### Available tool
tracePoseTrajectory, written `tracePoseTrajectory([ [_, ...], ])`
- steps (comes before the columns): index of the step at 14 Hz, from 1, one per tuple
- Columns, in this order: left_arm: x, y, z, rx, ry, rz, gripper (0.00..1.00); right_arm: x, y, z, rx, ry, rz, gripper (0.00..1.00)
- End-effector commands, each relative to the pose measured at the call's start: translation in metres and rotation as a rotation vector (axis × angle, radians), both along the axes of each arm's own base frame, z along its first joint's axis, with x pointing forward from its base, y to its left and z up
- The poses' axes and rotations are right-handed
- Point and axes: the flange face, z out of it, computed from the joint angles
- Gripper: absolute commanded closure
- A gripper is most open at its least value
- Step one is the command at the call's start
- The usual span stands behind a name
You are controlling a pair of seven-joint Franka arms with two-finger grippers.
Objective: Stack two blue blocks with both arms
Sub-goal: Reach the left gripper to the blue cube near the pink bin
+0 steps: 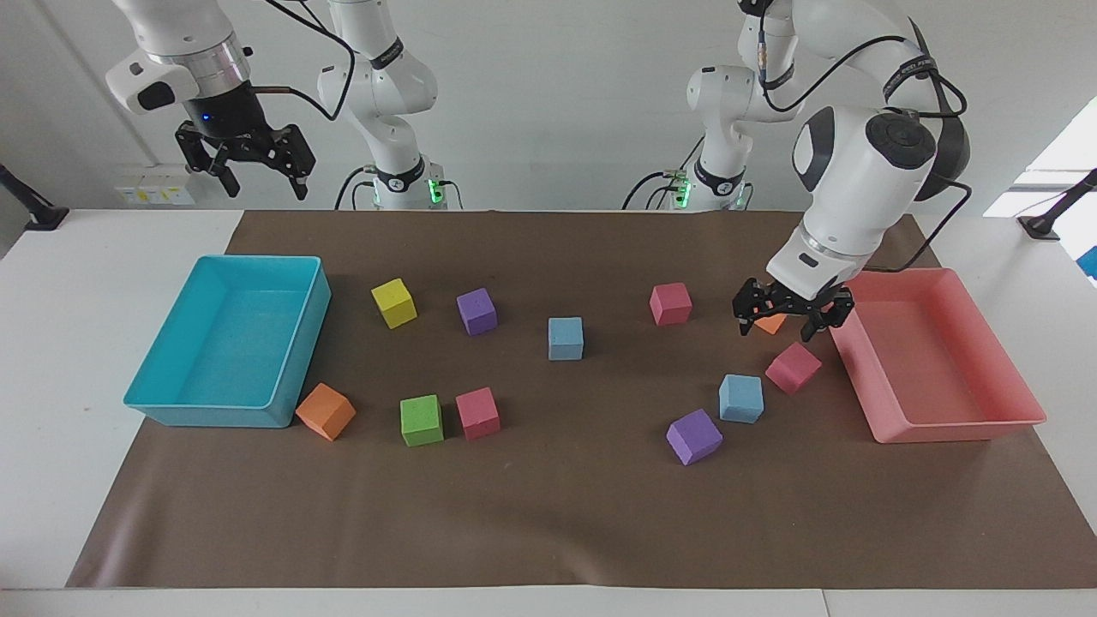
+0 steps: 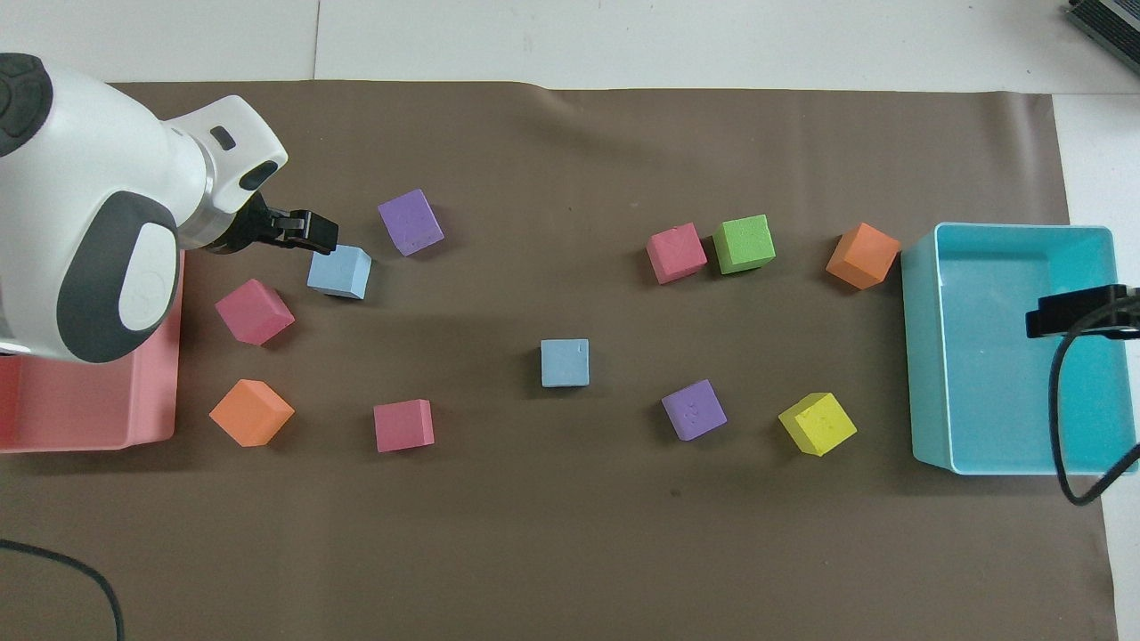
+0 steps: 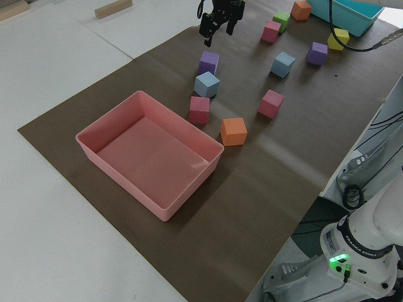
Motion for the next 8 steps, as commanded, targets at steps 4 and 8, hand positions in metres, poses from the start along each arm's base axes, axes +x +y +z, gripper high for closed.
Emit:
tracePoseTrajectory([
  [4, 0.001, -0.001, -0.030, -0.003, 0.001, 0.005, 0.00, -0.006, -0.003, 0.002, 0.000, 0.005, 0.018, 0.00],
  [8, -0.013, -0.015, -0.075, -0.004, -0.011, -0.013, 0.00, -0.006, -0.003, 0.001, 0.000, 0.006, 0.018, 0.00],
])
